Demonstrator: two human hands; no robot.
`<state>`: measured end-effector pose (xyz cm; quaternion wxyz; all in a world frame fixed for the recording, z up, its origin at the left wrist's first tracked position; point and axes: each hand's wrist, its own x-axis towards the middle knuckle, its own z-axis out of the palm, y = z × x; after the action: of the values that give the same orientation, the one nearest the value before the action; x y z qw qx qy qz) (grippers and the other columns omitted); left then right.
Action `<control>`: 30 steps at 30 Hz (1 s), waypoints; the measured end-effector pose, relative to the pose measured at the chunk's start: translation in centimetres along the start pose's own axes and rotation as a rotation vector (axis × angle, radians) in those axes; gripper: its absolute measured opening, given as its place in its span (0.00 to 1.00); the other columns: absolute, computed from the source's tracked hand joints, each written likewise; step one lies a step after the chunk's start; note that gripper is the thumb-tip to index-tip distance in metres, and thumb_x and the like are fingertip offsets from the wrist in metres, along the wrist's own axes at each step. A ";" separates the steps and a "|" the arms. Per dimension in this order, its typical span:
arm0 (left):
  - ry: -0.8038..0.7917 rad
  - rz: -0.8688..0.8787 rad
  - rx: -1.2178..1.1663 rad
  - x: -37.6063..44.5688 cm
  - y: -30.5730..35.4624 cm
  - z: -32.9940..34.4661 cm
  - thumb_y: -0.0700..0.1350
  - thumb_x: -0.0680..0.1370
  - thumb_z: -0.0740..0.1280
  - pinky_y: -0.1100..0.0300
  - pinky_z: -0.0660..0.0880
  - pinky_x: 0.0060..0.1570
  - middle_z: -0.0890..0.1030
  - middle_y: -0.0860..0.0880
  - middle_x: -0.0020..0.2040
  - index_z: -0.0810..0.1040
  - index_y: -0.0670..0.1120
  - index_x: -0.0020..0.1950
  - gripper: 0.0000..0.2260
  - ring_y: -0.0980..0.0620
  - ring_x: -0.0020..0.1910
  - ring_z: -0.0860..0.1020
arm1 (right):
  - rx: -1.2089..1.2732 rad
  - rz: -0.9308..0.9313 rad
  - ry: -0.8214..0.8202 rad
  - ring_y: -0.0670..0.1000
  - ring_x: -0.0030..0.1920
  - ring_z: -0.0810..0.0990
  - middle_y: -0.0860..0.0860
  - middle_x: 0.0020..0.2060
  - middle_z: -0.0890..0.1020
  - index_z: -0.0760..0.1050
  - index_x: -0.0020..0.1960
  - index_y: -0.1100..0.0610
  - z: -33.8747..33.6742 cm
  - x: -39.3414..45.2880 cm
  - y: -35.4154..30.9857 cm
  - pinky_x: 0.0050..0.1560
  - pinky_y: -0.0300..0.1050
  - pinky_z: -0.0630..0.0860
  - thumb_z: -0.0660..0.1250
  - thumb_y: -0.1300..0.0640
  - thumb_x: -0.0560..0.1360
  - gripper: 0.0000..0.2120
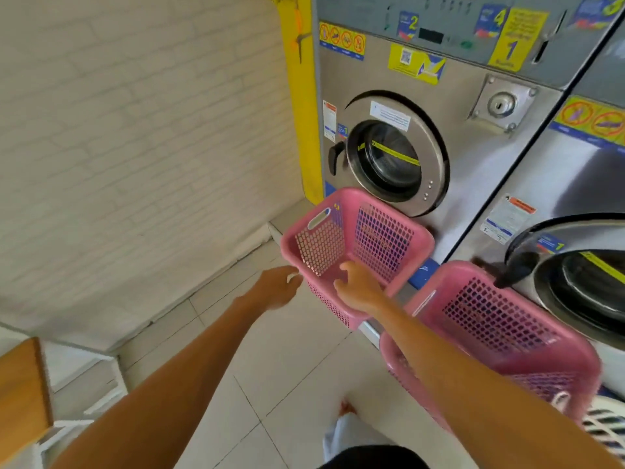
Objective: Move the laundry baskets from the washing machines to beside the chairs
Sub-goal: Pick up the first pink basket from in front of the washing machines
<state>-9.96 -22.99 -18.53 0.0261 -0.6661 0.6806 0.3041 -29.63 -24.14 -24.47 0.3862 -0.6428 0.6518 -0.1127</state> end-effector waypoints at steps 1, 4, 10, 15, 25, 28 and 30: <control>-0.016 0.008 0.009 1.1 0.2 -0.1 0.53 0.85 0.53 0.52 0.61 0.73 0.68 0.47 0.76 0.69 0.49 0.75 0.20 0.46 0.75 0.66 | 0.002 0.028 0.008 0.53 0.61 0.77 0.54 0.63 0.77 0.74 0.64 0.59 -0.2 0.7 0.7 0.59 0.48 0.76 0.62 0.54 0.77 0.18; -0.062 0.029 0.025 4.5 0.4 -0.8 0.52 0.85 0.54 0.53 0.63 0.71 0.69 0.47 0.75 0.70 0.50 0.74 0.19 0.45 0.73 0.68 | 0.029 0.137 0.010 0.56 0.65 0.76 0.55 0.67 0.76 0.71 0.71 0.61 -1.0 2.3 2.0 0.65 0.54 0.74 0.62 0.53 0.79 0.22; -0.172 0.097 0.064 11.7 0.9 -2.0 0.47 0.85 0.53 0.66 0.69 0.54 0.76 0.46 0.68 0.76 0.46 0.68 0.17 0.47 0.62 0.74 | 0.074 0.306 0.029 0.59 0.72 0.71 0.57 0.74 0.71 0.65 0.77 0.60 -1.4 6.0 4.3 0.71 0.55 0.69 0.64 0.53 0.78 0.29; -0.310 0.187 0.107 19.5 1.2 -1.9 0.46 0.85 0.54 0.71 0.72 0.32 0.77 0.44 0.64 0.75 0.41 0.67 0.16 0.53 0.49 0.74 | 0.174 0.485 0.101 0.59 0.69 0.74 0.58 0.70 0.74 0.66 0.76 0.61 -1.2 8.8 6.1 0.65 0.50 0.73 0.64 0.55 0.79 0.27; -0.417 0.359 0.187 34.4 0.1 -5.0 0.44 0.82 0.59 0.56 0.70 0.54 0.80 0.43 0.60 0.78 0.41 0.61 0.13 0.43 0.58 0.78 | 0.327 0.899 0.458 0.58 0.42 0.84 0.56 0.45 0.83 0.73 0.63 0.60 -2.2 15.4 6.3 0.38 0.50 0.82 0.62 0.58 0.73 0.19; -0.443 0.340 0.224 37.4 -0.1 -5.5 0.45 0.82 0.61 0.56 0.71 0.59 0.80 0.42 0.63 0.76 0.45 0.68 0.15 0.42 0.61 0.78 | 0.408 0.976 0.600 0.54 0.41 0.84 0.52 0.45 0.84 0.76 0.61 0.55 -1.4 16.4 6.8 0.39 0.54 0.84 0.61 0.51 0.70 0.21; -0.463 0.341 0.248 39.2 -0.4 -5.4 0.45 0.81 0.61 0.56 0.71 0.58 0.80 0.42 0.63 0.75 0.46 0.68 0.16 0.41 0.61 0.78 | 0.382 1.005 0.662 0.53 0.43 0.85 0.50 0.50 0.84 0.75 0.63 0.51 -0.4 16.6 7.3 0.40 0.55 0.84 0.61 0.47 0.72 0.21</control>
<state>-11.95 -60.31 -31.56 0.2099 -0.4471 0.7904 0.3623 -33.28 -38.58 -34.85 0.2779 -0.1090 0.9276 -0.2246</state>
